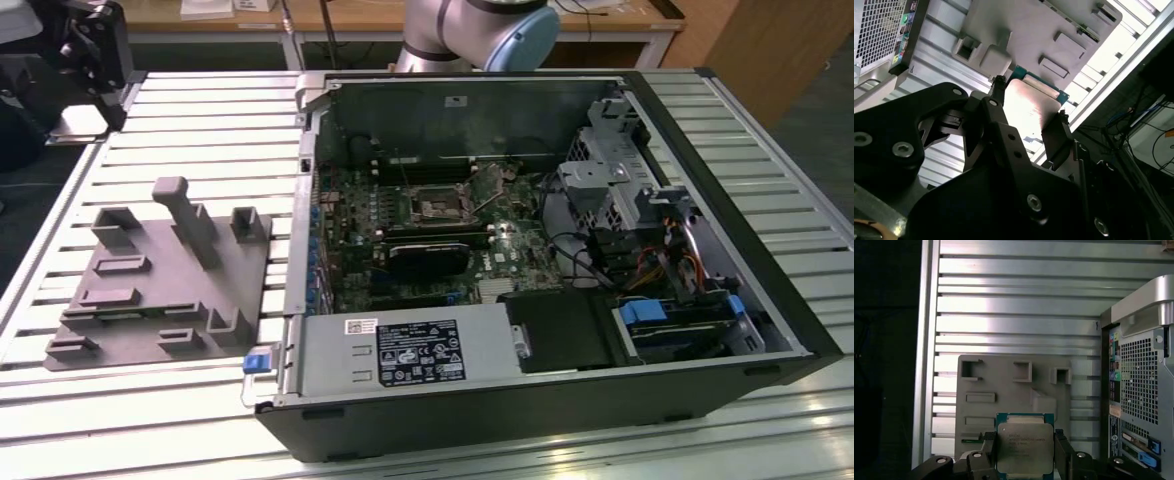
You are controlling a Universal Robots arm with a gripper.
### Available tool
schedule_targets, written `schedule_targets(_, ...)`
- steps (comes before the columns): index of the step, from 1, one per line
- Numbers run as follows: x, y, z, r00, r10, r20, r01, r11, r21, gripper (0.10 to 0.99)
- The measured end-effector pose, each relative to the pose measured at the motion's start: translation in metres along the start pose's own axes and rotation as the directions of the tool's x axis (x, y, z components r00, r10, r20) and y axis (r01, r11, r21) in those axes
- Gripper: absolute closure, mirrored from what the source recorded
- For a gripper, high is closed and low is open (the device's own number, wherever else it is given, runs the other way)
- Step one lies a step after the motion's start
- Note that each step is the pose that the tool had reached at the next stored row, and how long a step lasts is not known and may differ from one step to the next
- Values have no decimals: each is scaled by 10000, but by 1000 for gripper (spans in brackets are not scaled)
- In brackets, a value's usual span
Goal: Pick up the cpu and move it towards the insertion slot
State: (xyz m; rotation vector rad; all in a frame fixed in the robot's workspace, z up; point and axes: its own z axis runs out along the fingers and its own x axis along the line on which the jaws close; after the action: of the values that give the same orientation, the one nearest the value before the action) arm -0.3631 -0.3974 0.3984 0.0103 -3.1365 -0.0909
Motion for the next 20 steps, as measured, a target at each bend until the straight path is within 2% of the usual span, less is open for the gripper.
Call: schedule_targets(20, -392, 2, -1, 10000, 0, -1, 0, 10000, 1, 541)
